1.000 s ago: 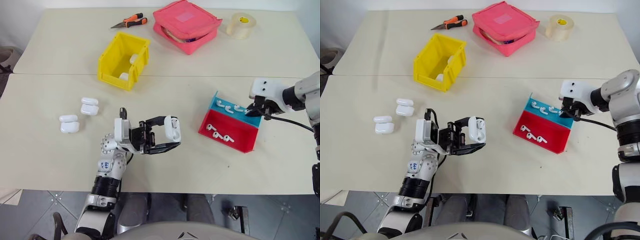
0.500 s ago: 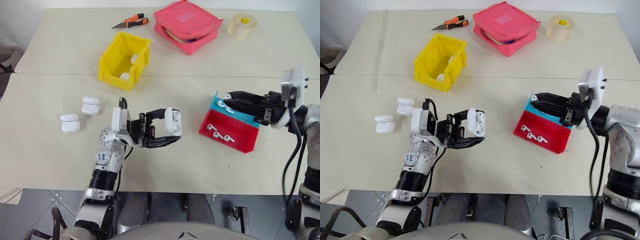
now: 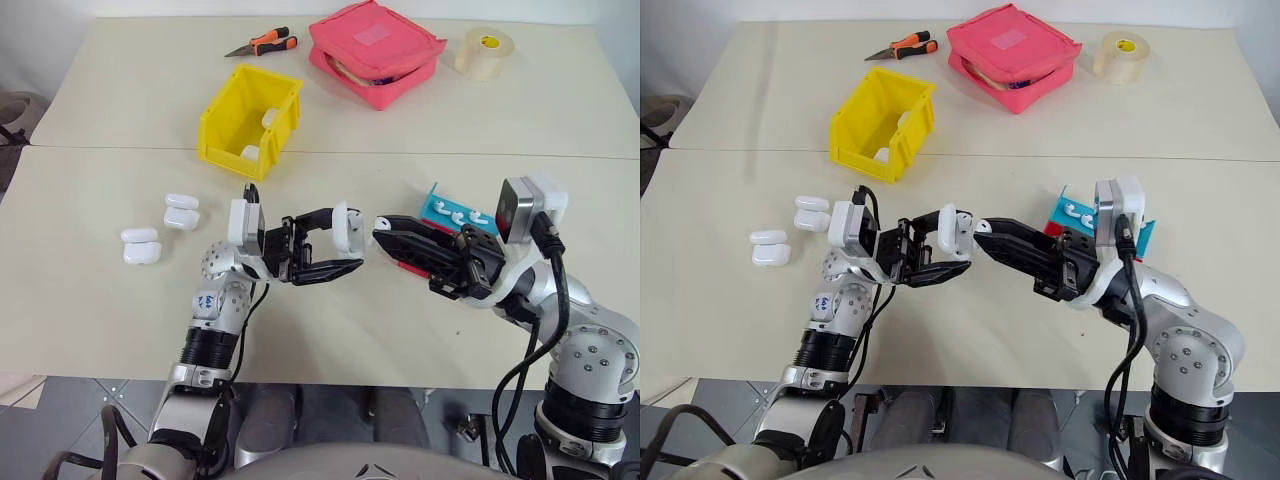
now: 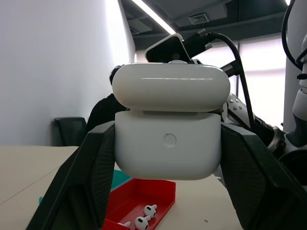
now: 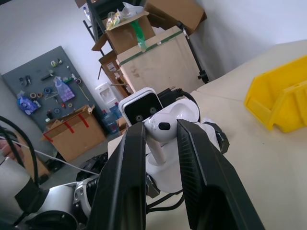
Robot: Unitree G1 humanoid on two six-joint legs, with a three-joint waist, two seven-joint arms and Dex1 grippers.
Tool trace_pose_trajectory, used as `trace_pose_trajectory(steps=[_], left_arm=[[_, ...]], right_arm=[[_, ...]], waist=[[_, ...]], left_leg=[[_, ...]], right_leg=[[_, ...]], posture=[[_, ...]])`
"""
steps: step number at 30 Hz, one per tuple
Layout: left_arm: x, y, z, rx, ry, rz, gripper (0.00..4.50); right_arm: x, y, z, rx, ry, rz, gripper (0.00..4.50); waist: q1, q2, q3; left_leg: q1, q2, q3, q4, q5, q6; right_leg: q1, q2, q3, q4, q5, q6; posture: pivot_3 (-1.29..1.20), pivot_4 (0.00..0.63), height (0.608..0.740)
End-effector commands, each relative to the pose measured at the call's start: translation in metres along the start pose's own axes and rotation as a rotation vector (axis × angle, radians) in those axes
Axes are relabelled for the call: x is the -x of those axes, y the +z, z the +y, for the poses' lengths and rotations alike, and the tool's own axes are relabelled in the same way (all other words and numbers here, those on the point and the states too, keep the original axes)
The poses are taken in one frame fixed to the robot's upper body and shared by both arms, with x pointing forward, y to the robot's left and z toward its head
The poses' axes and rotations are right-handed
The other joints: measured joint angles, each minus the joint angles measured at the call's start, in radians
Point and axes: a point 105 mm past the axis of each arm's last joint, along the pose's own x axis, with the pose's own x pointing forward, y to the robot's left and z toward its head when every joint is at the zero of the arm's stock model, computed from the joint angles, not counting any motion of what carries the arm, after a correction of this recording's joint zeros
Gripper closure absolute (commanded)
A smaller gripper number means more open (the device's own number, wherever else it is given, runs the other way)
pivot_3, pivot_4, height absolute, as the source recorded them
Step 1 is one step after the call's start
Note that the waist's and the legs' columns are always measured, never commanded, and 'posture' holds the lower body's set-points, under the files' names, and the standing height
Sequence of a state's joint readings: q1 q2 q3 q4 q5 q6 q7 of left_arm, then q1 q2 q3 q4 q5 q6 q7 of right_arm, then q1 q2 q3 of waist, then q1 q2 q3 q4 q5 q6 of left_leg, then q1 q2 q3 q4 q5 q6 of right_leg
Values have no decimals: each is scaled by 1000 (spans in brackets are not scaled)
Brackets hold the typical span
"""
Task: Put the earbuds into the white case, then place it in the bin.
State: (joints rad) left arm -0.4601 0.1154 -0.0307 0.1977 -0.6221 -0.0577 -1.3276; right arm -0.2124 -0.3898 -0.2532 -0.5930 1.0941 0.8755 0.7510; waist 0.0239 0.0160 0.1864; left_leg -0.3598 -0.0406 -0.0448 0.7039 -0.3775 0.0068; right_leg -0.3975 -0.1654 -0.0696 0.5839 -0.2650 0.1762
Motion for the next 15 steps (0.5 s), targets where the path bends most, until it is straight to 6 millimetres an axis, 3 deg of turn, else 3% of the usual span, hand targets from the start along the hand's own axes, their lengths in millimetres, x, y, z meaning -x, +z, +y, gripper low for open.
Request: trace_pose_trajectory(steps=[1, 15], left_arm=[[-10, 9, 1, -24, -21, -24, 1695], [-18, 13, -1, -27, -26, -32, 1695]], right_arm=[[-6, 0, 8, 34, 29, -17, 3933], [-10, -13, -3, 54, -10, 0, 3933]], waist=[[-2, 0, 0], [-1, 0, 0]], left_leg=[[0, 0, 0, 0, 0, 0], [0, 0, 0, 0, 0, 0]], right_leg=[[0, 0, 0, 0, 0, 0], [0, 0, 0, 0, 0, 0]], posture=[[0, 150, 740], [0, 150, 740]])
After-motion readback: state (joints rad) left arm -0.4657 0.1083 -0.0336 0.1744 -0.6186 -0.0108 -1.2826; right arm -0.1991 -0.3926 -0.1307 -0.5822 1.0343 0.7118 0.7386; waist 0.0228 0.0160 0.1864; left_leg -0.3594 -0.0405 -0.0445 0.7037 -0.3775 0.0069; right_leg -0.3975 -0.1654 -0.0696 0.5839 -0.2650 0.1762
